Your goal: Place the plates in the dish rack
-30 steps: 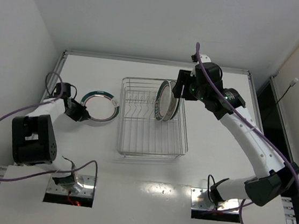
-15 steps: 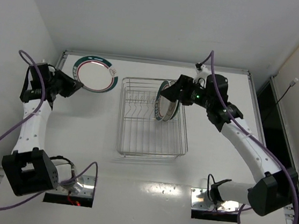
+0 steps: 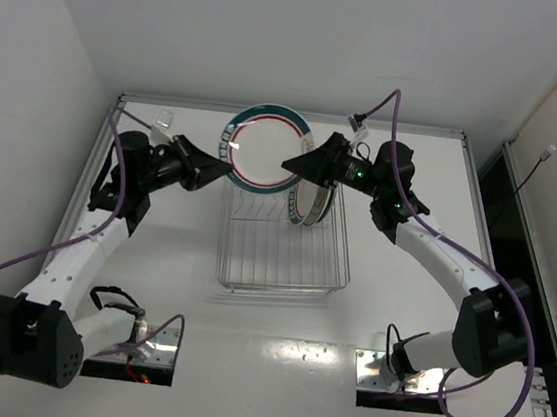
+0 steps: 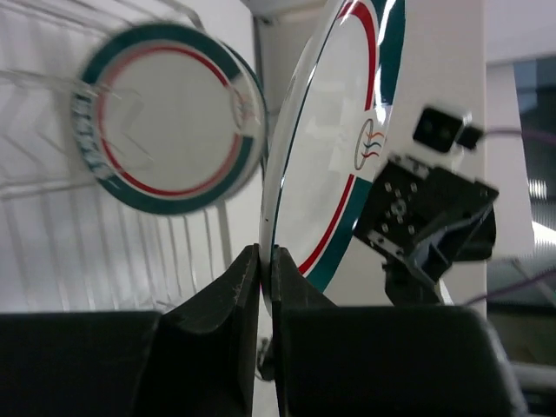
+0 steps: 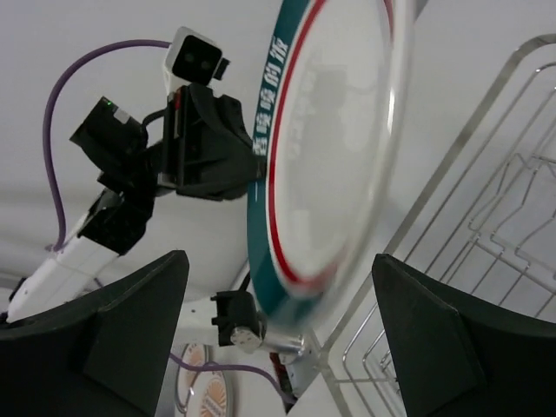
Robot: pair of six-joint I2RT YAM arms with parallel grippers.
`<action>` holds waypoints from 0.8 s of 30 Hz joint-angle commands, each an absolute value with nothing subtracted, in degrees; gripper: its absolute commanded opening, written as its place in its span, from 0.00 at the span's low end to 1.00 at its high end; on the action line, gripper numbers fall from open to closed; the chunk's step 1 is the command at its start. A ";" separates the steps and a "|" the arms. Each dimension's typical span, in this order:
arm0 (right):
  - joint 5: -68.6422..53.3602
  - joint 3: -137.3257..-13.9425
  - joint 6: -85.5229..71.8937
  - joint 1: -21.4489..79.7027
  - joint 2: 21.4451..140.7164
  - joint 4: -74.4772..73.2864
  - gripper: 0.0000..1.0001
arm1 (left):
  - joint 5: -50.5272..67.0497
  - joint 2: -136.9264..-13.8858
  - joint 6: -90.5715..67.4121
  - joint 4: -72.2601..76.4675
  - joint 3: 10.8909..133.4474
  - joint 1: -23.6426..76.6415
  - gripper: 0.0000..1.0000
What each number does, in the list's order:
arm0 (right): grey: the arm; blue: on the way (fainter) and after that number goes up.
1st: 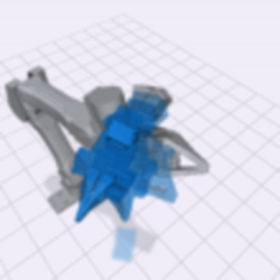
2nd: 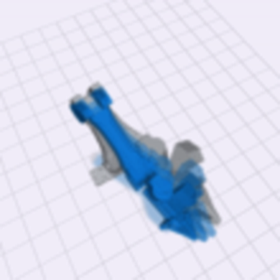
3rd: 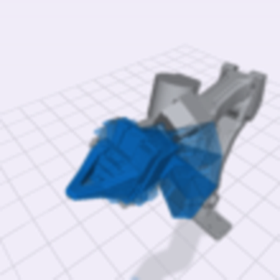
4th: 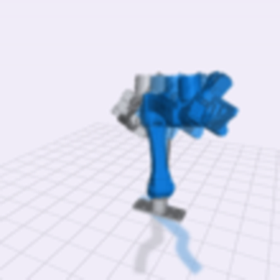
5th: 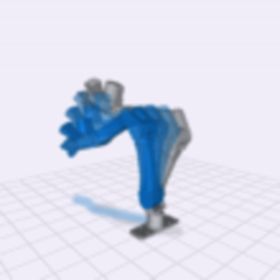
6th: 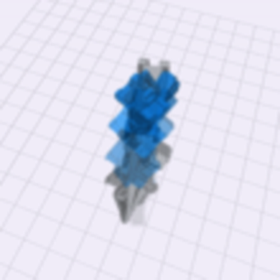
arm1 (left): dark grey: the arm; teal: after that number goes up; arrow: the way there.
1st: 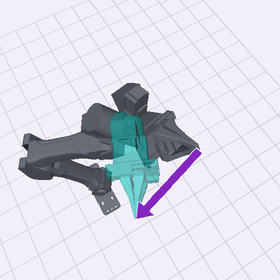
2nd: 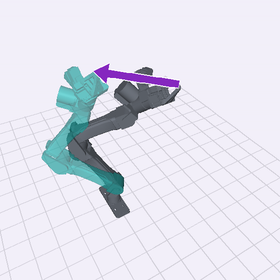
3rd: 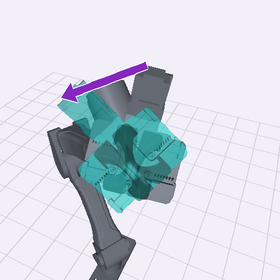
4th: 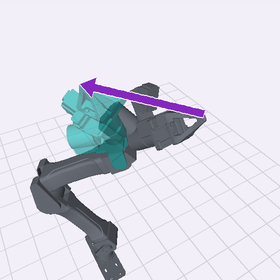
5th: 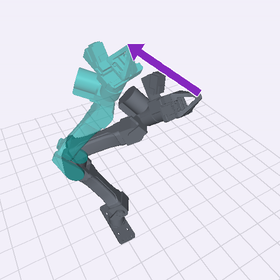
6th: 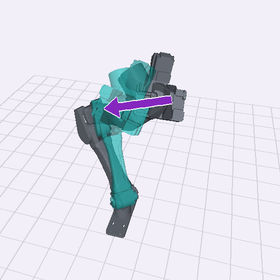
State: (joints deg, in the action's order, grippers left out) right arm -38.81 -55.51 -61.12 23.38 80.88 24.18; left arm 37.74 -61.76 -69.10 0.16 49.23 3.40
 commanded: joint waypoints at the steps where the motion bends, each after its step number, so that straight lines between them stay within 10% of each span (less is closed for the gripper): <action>1: -40.52 -55.46 -63.46 23.64 81.74 32.43 0.84 | 38.58 -60.90 -74.79 12.47 49.65 11.22 0.00; 4: -41.04 -55.46 -63.46 23.64 82.27 32.43 0.02 | 37.97 -62.84 -74.27 12.48 50.19 13.18 0.01; 11: -10.70 -66.68 -41.16 26.44 72.43 -3.46 0.00 | 32.71 -66.00 -54.27 -15.06 58.42 5.90 0.66; 24: 33.81 -87.88 -28.92 42.09 89.10 -36.28 0.00 | 5.46 -71.10 -29.36 -40.08 69.00 -8.42 0.68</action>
